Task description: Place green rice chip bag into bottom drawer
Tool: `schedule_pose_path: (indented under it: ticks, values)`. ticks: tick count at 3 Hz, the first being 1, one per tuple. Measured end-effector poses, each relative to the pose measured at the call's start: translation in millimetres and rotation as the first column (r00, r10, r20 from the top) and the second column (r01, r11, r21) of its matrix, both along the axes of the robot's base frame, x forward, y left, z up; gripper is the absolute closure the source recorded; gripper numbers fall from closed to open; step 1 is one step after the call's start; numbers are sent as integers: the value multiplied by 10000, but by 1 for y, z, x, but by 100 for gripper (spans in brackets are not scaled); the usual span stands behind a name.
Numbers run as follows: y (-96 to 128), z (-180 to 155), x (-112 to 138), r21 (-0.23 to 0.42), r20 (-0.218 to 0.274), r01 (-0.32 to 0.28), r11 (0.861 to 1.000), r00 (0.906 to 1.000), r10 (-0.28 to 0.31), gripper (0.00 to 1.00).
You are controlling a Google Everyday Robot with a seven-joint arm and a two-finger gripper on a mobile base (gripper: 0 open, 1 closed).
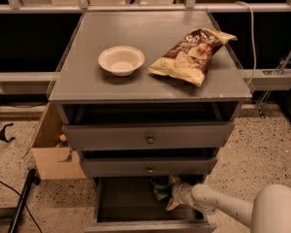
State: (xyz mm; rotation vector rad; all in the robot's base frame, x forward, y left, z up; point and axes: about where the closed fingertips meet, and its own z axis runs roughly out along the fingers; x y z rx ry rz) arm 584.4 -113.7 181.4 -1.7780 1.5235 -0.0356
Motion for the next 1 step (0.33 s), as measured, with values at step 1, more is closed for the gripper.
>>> schedule_pose_path:
  ticks: [1]
  values:
    - [0,0,0,0,0,0,10000,10000,0,0]
